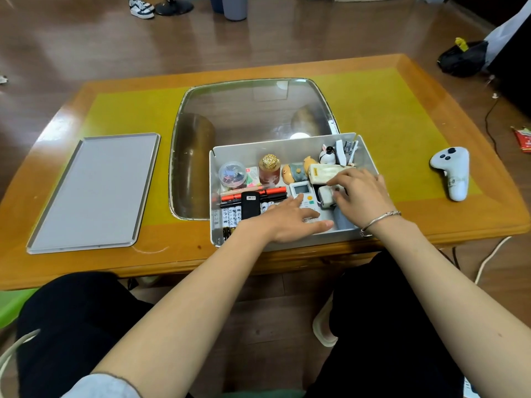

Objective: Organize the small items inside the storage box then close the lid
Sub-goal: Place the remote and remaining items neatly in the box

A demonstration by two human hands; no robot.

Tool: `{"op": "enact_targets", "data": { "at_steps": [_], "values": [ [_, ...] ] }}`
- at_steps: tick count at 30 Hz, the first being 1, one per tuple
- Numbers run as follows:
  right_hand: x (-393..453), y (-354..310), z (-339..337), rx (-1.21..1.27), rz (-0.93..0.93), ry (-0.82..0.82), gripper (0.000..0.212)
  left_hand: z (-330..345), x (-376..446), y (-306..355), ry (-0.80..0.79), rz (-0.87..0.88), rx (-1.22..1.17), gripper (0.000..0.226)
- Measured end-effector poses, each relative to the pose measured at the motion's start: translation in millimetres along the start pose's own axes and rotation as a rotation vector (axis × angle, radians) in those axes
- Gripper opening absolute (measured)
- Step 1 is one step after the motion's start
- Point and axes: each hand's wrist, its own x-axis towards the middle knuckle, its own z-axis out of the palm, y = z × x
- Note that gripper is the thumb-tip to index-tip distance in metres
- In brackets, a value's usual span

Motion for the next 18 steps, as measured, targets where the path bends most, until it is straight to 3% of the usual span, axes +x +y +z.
{"op": "enact_targets", "data": {
  "at_steps": [4,8,11,15,18],
  "values": [
    [-5,-2,2,0.055,0.015,0.022,0.027,-2,-1,1,0.131,0.013,-0.012,0.067],
    [-9,-8,4,0.119,0.012,0.077,0.024,-10,-14,-12,0.566,0.018,-0.089,0.043],
    [-10,-12,8,0.149,0.006,0.07,0.023,-19,-31,-33,0.809,-0.16,-0.185,0.032],
    [-11,-15,12,0.161,0.01,0.07,0.021,-23,-44,-48,0.777,-0.313,-0.132,0.045],
    [-8,-12,9,0.174,0.039,0.113,0.022,-16,-42,-44,0.737,-0.319,-0.116,0.054]
  ]
}}
